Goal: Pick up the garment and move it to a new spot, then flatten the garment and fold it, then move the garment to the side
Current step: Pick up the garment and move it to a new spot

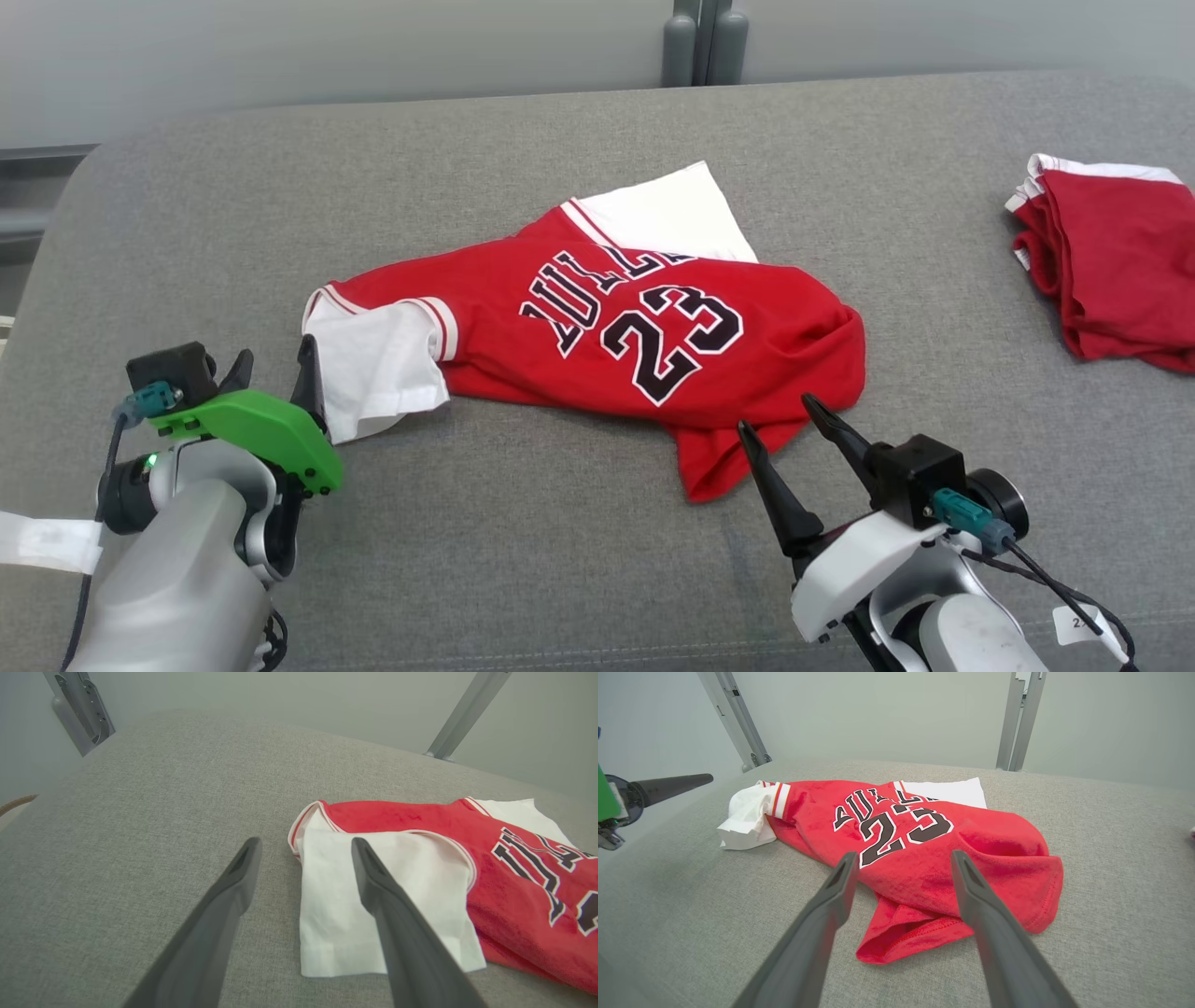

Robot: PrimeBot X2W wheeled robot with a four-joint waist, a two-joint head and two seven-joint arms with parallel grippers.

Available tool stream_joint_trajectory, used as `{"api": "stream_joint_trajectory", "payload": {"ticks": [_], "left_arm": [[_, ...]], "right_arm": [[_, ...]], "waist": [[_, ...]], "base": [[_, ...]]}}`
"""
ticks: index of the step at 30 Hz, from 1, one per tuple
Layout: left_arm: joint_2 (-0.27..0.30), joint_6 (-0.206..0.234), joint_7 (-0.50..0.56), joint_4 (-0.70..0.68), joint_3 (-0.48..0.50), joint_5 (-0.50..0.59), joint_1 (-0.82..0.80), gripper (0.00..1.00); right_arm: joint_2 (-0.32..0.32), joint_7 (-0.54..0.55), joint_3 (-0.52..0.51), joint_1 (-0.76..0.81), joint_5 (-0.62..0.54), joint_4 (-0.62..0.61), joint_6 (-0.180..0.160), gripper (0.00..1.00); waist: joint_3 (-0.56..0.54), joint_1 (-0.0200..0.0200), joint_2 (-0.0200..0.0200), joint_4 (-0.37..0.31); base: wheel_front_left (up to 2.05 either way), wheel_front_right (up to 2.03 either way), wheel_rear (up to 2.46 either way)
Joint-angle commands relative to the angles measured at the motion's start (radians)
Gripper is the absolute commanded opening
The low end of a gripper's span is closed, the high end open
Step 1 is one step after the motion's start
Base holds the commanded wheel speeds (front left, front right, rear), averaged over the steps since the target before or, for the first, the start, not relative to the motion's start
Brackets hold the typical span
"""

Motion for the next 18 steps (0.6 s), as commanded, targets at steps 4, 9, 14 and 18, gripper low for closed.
{"api": "stream_joint_trajectory", "payload": {"ticks": [4,9,14,18], "left_arm": [[0.021,0.015,-0.027,-0.058,-0.009,0.038,0.054,1.0],[0.035,0.087,-0.043,-0.233,0.084,0.099,0.13,1.0],[0.013,0.154,-0.039,-0.525,0.243,0.246,0.305,1.0],[-0.024,0.157,-0.04,-0.703,0.325,0.36,0.448,1.0]], "right_arm": [[0.0,0.005,-0.017,0.031,0.002,-0.006,0.0,1.0],[0.003,0.008,-0.036,0.056,-0.001,-0.01,0.0,1.0],[0.004,0.009,-0.058,0.076,0.004,-0.011,0.0,1.0],[0.005,0.009,-0.072,0.089,0.003,0.002,0.0,1.0]], "waist": [[-0.033,0.0001,0.0,0.031],[-0.054,0.0001,0.0,0.054],[-0.072,0.0001,0.0,0.069],[-0.084,0.0001,0.0,0.081]], "base": [[0.0,0.0,0.0],[0.0,0.0,0.0],[0.0,0.0,0.0],[0.0,0.0,0.0]]}}
